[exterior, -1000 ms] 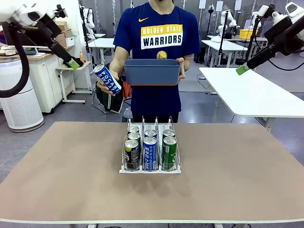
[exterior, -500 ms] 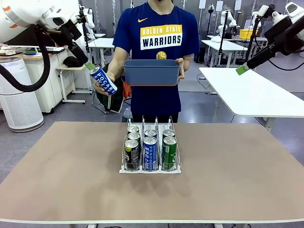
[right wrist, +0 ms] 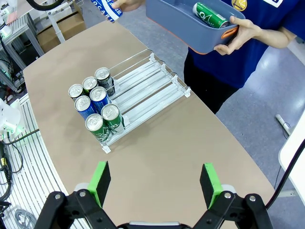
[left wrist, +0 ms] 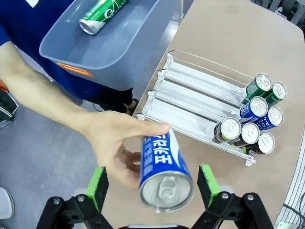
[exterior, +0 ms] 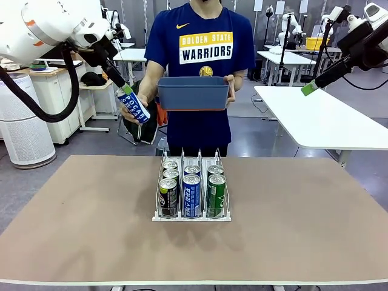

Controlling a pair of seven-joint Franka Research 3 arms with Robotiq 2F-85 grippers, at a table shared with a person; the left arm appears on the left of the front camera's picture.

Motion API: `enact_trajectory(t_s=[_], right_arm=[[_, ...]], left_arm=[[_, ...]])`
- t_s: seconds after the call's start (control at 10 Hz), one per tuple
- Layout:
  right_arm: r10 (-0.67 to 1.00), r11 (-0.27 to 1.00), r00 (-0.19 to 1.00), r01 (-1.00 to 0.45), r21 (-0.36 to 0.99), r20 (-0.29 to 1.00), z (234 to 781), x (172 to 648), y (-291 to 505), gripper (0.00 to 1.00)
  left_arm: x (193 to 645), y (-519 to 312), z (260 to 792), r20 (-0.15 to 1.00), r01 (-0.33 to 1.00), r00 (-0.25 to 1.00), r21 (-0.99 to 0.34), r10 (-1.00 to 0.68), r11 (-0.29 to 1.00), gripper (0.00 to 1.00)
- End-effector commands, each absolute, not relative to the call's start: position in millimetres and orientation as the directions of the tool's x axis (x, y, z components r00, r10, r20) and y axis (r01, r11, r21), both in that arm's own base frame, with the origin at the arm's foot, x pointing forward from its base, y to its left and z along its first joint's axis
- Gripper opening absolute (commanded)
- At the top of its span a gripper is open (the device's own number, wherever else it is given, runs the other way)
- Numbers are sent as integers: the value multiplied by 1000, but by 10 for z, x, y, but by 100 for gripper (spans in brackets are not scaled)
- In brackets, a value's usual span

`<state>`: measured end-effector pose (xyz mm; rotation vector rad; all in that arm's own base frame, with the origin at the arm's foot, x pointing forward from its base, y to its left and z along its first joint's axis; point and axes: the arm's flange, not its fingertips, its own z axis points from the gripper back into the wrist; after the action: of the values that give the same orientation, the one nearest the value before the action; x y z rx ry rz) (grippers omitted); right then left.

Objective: Fill the beverage cans into the dispenser.
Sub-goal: Pick up the Ionic drink handed by the human.

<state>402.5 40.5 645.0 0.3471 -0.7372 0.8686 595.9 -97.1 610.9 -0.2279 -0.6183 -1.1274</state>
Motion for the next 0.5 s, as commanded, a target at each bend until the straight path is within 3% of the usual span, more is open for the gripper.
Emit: enact_trajectory(t_s=[0.0,0.4], right_arm=[[564,612,425,-791,-12,708,6434,4022,407,100],[564,612,425,-791,-12,708,6434,4022,407,100]], left_arm=[[5974,-920,6058,596,903,260,128,-760,410,100],[5953,-920,5987,597,904,289,87,-748,419,100]])
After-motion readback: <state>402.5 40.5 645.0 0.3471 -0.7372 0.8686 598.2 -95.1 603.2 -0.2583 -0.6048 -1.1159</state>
